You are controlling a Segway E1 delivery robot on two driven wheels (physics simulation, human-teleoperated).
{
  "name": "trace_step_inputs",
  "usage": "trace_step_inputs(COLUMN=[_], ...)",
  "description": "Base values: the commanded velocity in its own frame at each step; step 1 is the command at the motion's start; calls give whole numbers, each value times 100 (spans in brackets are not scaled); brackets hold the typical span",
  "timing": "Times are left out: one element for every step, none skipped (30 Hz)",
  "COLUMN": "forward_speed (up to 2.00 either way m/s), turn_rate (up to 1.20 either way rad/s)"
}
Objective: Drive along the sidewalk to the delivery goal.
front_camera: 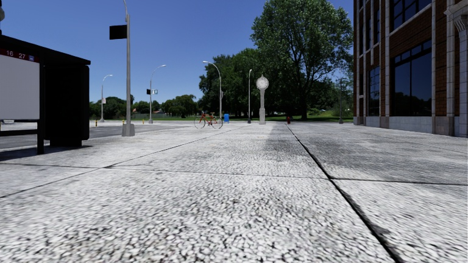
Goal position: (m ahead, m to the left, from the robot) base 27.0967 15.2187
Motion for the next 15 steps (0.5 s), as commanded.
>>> trace_step_inputs(forward_speed=[0, 0, 0, 0, 0, 0, 0, 0, 0, 0, 0, 0, 0, 0, 0], turn_rate=[0, 0, 0, 0, 0, 0, 0, 0, 0, 0, 0, 0, 0, 0, 0])
